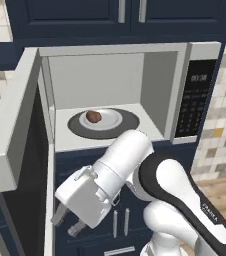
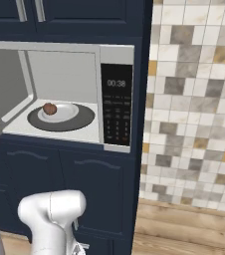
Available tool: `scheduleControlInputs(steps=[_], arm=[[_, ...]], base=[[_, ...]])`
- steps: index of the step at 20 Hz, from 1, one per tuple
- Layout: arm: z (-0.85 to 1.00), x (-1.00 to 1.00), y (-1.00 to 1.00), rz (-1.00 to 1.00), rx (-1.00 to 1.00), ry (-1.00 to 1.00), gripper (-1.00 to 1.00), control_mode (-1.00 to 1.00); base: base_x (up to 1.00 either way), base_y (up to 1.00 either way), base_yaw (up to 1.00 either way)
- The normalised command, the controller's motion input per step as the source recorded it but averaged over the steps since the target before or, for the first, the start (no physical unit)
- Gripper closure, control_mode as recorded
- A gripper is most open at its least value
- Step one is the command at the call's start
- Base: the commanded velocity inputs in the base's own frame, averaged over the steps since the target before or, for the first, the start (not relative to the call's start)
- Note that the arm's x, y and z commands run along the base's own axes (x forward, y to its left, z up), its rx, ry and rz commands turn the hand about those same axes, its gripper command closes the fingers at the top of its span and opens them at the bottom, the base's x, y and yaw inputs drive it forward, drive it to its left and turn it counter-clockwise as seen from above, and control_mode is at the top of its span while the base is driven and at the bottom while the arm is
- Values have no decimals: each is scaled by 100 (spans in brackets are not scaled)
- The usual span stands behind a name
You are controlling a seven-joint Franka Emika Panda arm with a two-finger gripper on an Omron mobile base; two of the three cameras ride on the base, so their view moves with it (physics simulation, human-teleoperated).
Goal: Retrieve the reheated potato from the microwave, then place the potato, cheese, and condiment on the cutting board.
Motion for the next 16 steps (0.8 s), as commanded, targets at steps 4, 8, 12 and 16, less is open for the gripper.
scheduleControlInputs(steps=[4,8,12,16], arm=[[13,-2,-55,-3,0,-13,-100,-100],[13,-2,-62,-4,0,-22,-100,-100],[18,0,-59,-5,-1,-31,-100,-100],[17,0,-57,-6,-2,-27,-100,-100]], base=[[0,0,0],[0,0,0],[0,0,0],[0,0,0]])
